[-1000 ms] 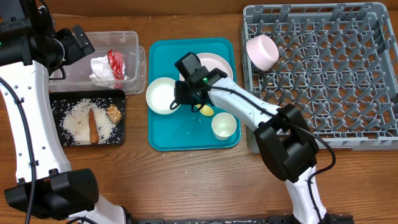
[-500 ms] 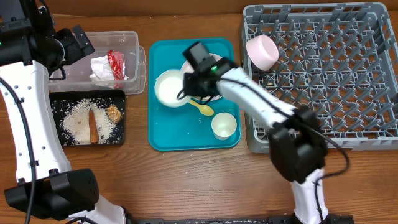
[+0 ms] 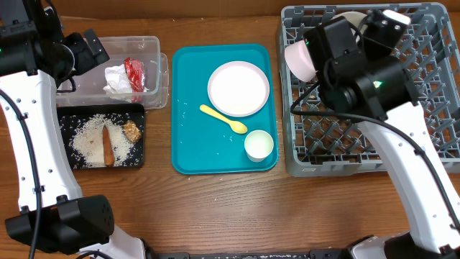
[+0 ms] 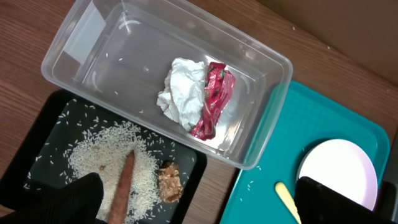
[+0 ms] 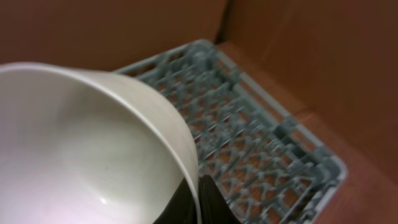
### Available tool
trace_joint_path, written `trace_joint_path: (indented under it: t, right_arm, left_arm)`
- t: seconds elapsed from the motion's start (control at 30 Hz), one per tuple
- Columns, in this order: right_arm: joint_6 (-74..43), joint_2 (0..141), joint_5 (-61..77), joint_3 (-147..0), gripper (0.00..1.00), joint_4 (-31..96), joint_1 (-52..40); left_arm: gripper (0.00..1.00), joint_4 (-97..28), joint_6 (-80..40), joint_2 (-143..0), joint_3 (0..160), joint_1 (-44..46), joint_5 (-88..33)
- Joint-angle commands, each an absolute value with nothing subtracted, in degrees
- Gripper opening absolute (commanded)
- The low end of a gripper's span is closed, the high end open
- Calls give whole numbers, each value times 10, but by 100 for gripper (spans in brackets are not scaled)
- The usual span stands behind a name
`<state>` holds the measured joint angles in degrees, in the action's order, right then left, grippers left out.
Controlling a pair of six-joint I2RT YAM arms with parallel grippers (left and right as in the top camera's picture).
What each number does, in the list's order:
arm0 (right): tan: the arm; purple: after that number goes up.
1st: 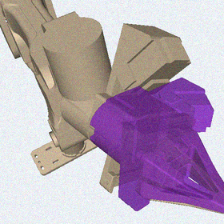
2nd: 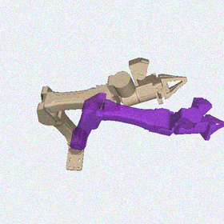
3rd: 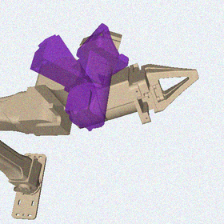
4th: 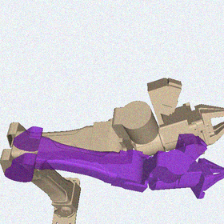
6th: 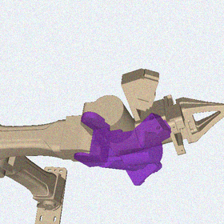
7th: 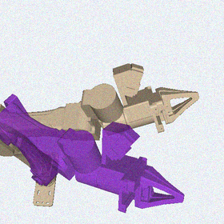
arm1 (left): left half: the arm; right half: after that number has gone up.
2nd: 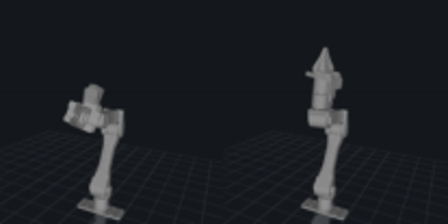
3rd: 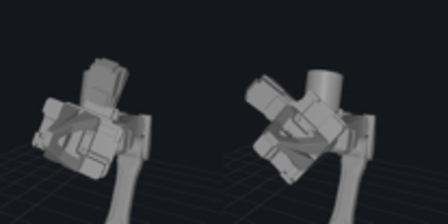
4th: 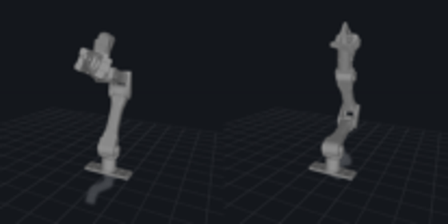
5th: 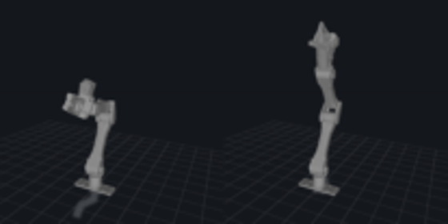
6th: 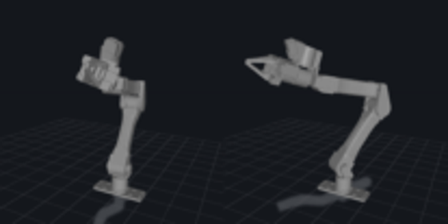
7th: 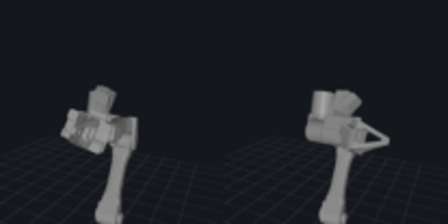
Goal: Sort waste into correct bins and load items into the dishwasher
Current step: 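Carry the white bowl right and set it in the rack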
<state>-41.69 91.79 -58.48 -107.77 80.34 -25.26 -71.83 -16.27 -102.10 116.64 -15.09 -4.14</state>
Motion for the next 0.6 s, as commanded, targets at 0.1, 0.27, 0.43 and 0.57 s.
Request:
trace_joint_path:
  t: [0.1,0.27,0.43,0.57]
  right_arm:
    - [-478,961,-761,-1027,4,789,-257]
    - [-445,1036,-780,-1020,4,788,-258]
    - [-445,1106,-833,-1020,4,782,-258]
    - [-446,1166,-823,-1020,4,803,-258]
  left_arm:
    - [100,-718,-154,-1016,1175,-149,-45]
    - [100,-718,-154,-1016,1175,-149,-45]
    - [100,-718,-154,-1016,1175,-149,-45]
    - [100,-718,-154,-1016,1175,-149,-45]
